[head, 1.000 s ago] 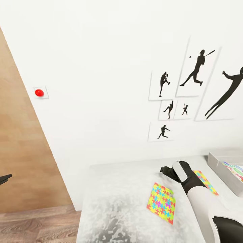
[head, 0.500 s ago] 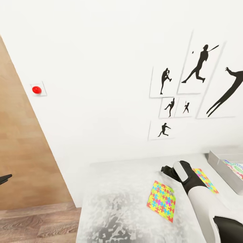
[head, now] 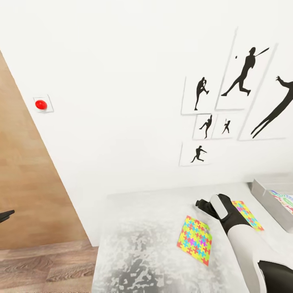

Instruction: Put all the toys in the child's room - the three board games (two on the bed and one on the table), the two jigsaw puzzles on the table, and the tennis ball on the table - inside the toy box on the table in the child's room.

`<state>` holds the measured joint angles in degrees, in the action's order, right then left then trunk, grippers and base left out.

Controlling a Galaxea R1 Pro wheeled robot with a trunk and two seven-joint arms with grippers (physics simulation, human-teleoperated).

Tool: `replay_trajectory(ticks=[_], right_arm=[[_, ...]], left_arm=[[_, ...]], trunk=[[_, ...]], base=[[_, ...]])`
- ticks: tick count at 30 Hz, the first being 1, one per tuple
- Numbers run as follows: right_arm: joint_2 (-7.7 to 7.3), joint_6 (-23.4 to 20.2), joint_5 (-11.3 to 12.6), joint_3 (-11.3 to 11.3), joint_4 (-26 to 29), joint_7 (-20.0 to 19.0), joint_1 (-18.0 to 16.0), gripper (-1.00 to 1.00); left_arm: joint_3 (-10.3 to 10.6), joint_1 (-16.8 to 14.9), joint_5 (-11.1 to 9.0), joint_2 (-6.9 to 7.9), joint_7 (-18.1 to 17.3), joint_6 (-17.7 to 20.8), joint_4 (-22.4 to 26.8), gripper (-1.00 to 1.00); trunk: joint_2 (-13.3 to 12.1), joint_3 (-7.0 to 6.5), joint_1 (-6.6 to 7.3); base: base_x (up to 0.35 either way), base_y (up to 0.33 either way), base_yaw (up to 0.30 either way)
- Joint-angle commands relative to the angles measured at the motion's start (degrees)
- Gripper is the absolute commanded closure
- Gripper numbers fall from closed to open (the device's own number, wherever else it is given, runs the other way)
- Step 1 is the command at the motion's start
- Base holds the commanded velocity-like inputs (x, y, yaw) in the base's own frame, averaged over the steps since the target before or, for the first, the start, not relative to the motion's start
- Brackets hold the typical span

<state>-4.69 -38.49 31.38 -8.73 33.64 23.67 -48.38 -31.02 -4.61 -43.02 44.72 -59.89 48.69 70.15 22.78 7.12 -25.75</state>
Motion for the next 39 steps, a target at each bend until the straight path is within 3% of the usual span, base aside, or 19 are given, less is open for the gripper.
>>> replay_trajectory(ticks=[1,13,39], right_arm=[[0.01,-0.1,0.6,-0.3,0.1,0.5,0.0,-1.00],[0.13,0.0,0.5,-3.5,-0.1,0.7,0.0,-1.00],[0.03,0.0,0.6,-3.8,-0.2,0.7,0.0,-1.00]], left_arm=[[0.0,-0.1,-0.2,0.02,-0.1,0.3,0.0,-1.00],[0.0,-0.1,-0.2,0.02,-0.1,0.3,0.0,-1.00],[0.0,-0.1,-0.1,0.02,-0.1,0.3,0.0,-1.00]], trunk=[[0.1,0.23,-0.03],[0.1,1.36,-0.03],[0.1,3.81,-0.03]], base=[[0.000,0.000,0.000],[0.000,0.000,0.000],[0.000,0.000,0.000]])
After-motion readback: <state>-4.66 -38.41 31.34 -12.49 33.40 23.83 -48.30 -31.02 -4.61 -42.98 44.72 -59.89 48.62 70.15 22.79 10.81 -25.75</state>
